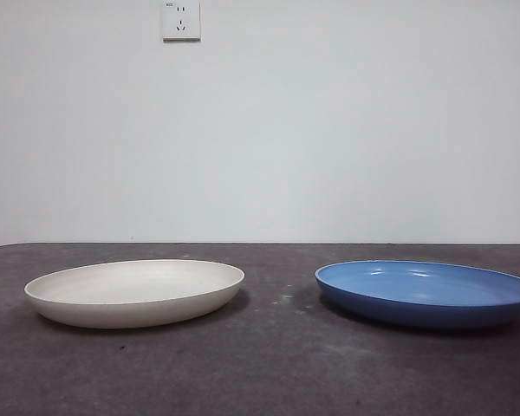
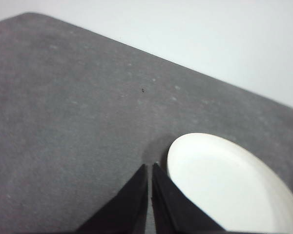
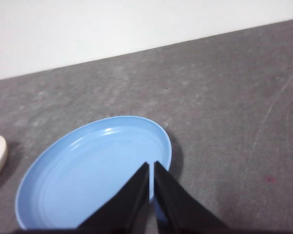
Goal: Pick up the white plate, put it on the blue plate, put it on desk
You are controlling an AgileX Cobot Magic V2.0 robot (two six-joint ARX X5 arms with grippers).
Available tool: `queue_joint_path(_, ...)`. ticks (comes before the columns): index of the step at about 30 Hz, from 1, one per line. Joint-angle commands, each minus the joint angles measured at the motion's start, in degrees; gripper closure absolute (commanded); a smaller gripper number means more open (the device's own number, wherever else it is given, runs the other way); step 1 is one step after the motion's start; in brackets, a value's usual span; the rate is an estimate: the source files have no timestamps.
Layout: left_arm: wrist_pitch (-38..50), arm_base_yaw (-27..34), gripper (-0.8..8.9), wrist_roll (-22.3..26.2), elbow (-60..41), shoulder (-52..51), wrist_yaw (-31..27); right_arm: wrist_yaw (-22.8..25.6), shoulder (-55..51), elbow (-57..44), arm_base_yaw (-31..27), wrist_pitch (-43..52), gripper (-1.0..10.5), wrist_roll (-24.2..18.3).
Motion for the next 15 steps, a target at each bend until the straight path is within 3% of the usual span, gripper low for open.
queue_joint_path(1,-1.44,0.13,7.99,-5.09,-0.11,-0.07,-0.02,-0.13,-0.09,0.33,0.15,-0.35,9.4,4.26)
queue_joint_path(10,-5.9,0.13,7.99,-5.22,7.1,0.63,0.04,0.5,-0.02,7.69,0.13,-0.35,9.4,5.18)
queue_joint_path(15,-7.48,0.13,7.99,-4.24,13.81,2.95,0.04,0.59,0.72,14.01,0.13,-1.7,9.4,3.13)
